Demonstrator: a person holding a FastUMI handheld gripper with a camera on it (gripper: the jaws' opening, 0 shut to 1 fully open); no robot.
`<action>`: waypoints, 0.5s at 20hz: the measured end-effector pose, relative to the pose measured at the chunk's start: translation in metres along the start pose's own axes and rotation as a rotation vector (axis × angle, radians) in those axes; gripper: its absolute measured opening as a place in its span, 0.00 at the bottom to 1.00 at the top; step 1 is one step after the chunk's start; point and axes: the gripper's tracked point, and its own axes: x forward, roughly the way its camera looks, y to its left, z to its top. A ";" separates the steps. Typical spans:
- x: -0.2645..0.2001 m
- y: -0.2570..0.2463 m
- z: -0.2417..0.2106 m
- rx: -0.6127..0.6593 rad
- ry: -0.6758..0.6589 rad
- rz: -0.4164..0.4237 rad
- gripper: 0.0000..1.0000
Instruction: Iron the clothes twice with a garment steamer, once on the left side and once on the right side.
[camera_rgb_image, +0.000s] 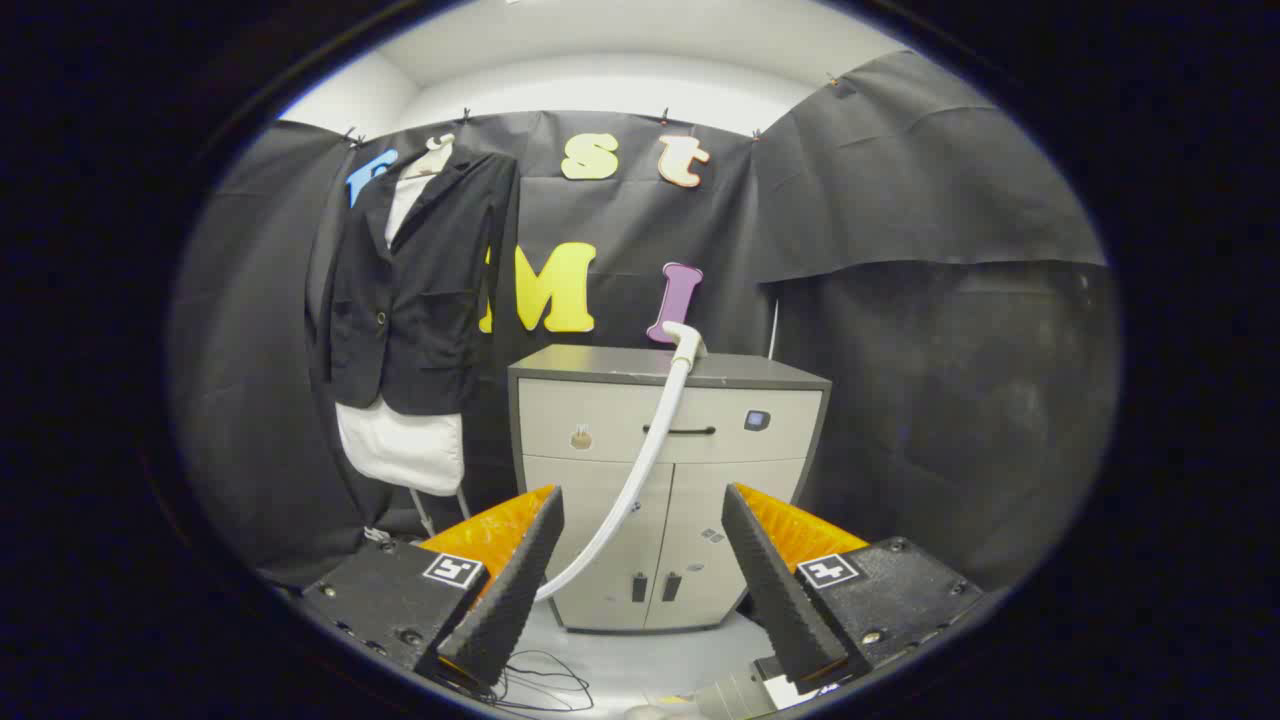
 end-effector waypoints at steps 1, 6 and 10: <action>0.000 0.001 -0.002 -0.003 0.002 0.000 0.99; 0.003 0.012 -0.005 0.007 0.010 0.013 0.99; 0.002 0.016 -0.007 0.023 0.012 0.018 0.99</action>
